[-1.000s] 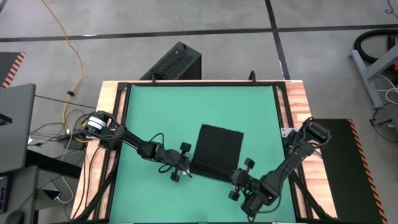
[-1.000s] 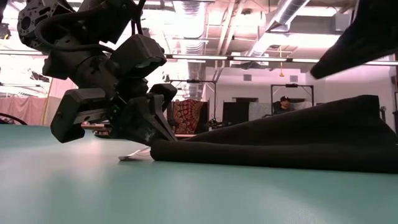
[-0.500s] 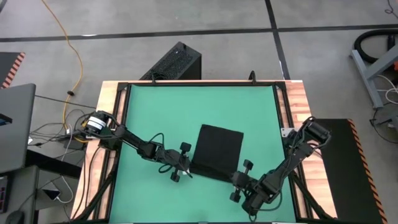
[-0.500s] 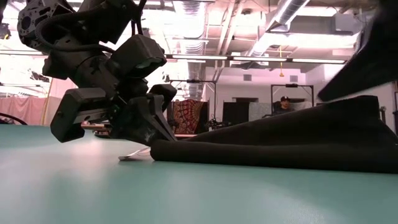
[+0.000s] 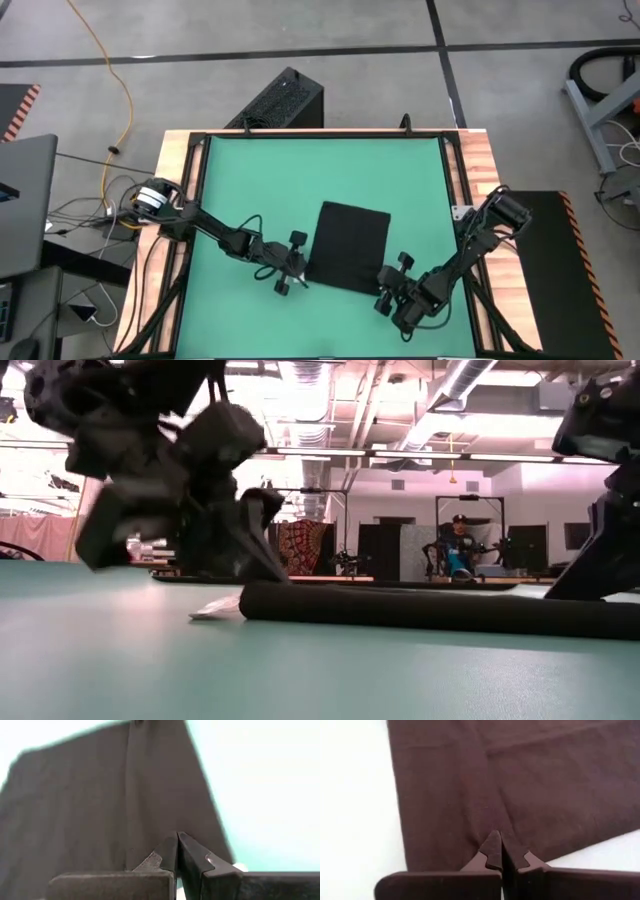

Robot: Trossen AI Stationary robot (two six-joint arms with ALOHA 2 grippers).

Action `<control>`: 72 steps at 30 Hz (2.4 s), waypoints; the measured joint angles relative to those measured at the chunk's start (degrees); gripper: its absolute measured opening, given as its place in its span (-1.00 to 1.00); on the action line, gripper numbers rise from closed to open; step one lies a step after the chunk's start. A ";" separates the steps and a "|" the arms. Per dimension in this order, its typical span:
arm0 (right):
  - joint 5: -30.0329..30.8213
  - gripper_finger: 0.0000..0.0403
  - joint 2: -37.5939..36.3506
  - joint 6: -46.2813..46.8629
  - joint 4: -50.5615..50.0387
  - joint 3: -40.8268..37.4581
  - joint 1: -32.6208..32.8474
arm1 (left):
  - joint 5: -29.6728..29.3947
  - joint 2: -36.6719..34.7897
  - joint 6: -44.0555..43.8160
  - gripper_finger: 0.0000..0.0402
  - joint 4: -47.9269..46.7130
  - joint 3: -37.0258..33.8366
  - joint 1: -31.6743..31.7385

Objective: Roll towel into tight, uniform cylinder
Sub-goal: Roll the black towel

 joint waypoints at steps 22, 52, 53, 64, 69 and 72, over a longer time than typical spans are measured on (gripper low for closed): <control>-2.26 -0.96 0.00 0.02 2.34 -1.26 0.04 | 3.35 7.80 2.83 -1.00 12.76 -0.38 2.18; 1.26 0.45 3.82 -36.48 3.32 11.66 1.33 | 4.58 7.97 -3.46 -1.00 5.81 -0.30 2.34; 0.38 0.46 4.15 -36.48 2.44 11.62 0.95 | 4.62 7.97 -3.58 -1.00 5.57 -0.30 2.37; -0.79 0.45 4.68 -25.54 1.17 4.74 2.16 | 5.21 7.86 -2.55 -1.00 3.58 -0.24 3.40; 2.72 0.45 4.48 -19.65 7.99 -2.07 4.06 | 7.44 7.88 -2.40 -1.00 3.64 -0.28 4.67; 2.80 0.45 4.39 -16.18 12.00 -6.73 4.37 | 8.39 7.88 -2.43 -1.00 3.56 -0.27 5.22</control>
